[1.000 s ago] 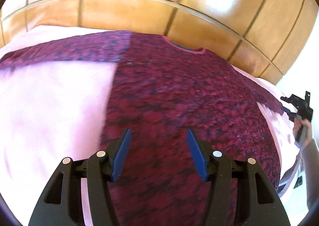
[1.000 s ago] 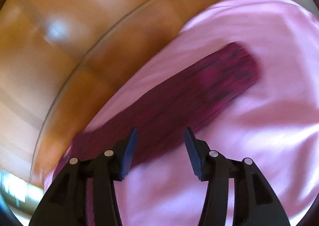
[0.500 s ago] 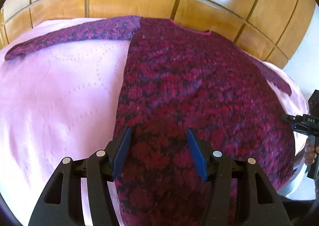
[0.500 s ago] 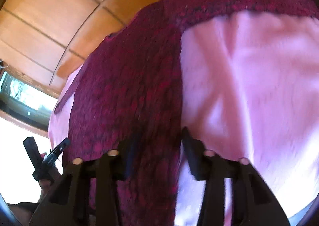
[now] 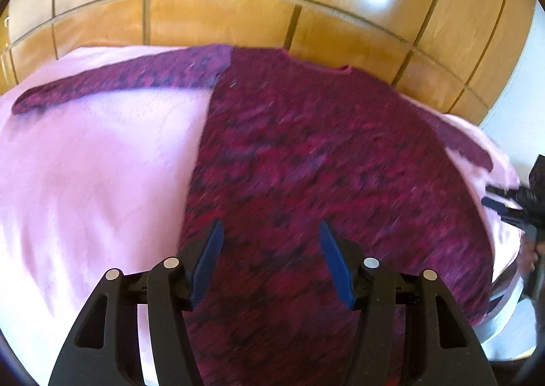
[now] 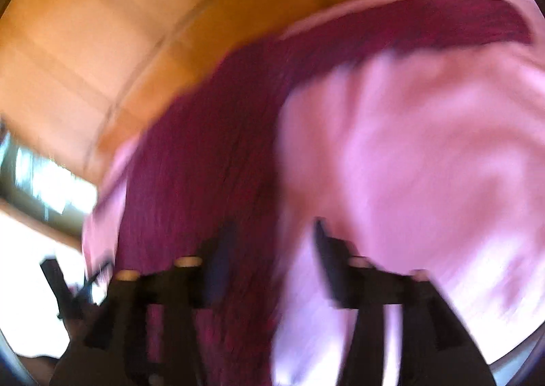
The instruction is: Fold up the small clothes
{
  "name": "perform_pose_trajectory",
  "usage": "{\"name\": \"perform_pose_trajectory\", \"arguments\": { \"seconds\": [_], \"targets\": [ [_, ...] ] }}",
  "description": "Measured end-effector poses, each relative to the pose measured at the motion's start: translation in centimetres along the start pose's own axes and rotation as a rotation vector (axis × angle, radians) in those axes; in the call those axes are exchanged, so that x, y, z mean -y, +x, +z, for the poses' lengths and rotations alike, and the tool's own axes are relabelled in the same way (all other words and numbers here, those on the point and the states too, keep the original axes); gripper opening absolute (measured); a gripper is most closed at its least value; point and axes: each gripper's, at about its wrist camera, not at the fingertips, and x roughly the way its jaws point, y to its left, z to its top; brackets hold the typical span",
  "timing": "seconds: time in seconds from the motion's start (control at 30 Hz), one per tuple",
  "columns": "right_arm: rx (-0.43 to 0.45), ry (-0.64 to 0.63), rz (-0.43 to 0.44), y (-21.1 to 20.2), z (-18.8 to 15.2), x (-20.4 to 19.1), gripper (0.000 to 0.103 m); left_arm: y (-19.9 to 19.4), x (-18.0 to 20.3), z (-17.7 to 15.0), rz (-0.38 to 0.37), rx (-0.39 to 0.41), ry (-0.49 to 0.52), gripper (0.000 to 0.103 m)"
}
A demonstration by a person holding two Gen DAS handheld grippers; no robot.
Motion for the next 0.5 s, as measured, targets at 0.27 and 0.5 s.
{"name": "perform_pose_trajectory", "arguments": {
  "seconds": [0.27,0.5],
  "targets": [
    [0.369,0.54,-0.066,-2.1,10.4,14.9,0.046,2.7,2.8,1.7,-0.037,-0.032,0.024,0.057],
    [0.408,0.719,-0.144,0.7,14.6,20.2,0.021,4.2,3.5,1.5,-0.031,-0.076,0.044,0.057]
  ]
}}
